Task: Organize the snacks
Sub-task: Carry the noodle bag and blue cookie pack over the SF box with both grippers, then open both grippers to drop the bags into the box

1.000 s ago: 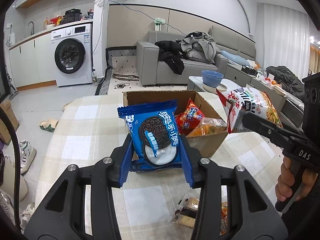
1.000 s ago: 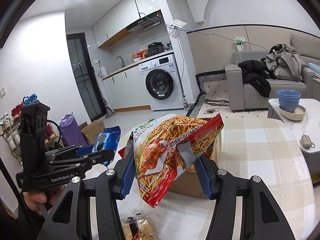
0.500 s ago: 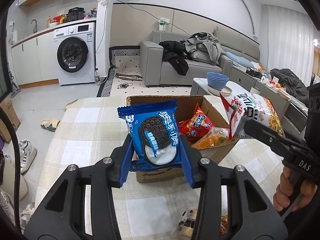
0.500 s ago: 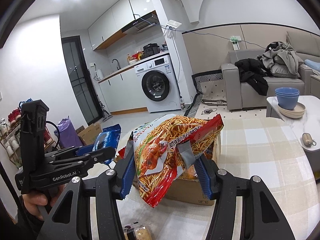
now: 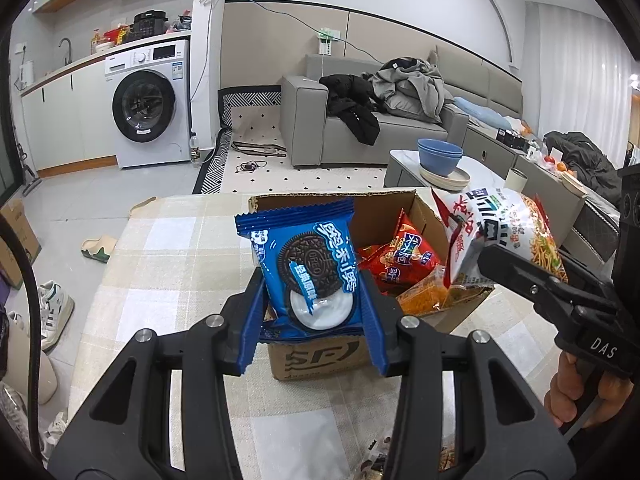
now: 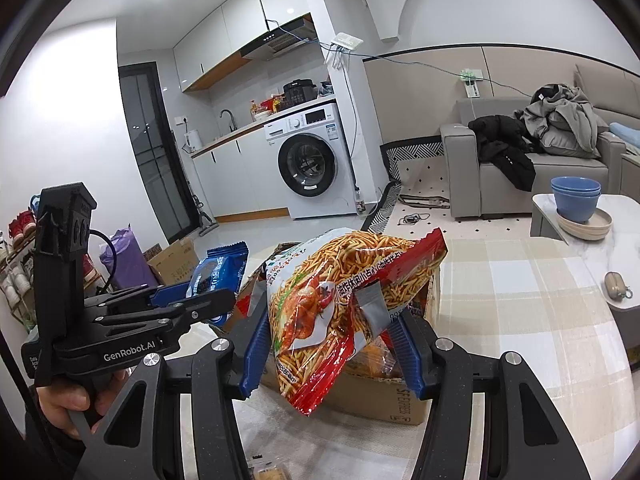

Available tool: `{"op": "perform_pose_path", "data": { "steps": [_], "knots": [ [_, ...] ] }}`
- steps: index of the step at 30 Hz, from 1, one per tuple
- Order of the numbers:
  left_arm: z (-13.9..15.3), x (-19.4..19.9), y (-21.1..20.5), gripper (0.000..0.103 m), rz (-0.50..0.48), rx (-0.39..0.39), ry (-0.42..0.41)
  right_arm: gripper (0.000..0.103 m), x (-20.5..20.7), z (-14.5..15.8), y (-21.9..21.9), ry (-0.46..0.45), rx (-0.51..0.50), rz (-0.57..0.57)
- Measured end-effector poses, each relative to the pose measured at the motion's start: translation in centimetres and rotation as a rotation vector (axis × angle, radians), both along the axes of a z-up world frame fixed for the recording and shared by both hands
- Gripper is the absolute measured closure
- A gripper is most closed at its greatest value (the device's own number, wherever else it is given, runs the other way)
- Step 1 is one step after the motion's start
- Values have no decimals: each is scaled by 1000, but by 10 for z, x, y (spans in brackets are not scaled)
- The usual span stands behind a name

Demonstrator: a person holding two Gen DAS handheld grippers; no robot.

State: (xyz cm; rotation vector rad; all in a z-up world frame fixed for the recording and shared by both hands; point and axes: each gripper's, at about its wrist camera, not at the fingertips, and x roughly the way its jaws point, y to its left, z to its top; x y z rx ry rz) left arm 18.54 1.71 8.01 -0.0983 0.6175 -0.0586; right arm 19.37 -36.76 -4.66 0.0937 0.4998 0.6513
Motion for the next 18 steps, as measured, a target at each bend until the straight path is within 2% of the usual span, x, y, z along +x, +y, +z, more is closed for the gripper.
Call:
{"op": "perform_pose_path", "data": {
  "steps": [18],
  "knots": [
    [-19, 56, -11, 62, -21, 27, 53, 48, 35, -6, 12, 29, -54, 2]
  ]
}}
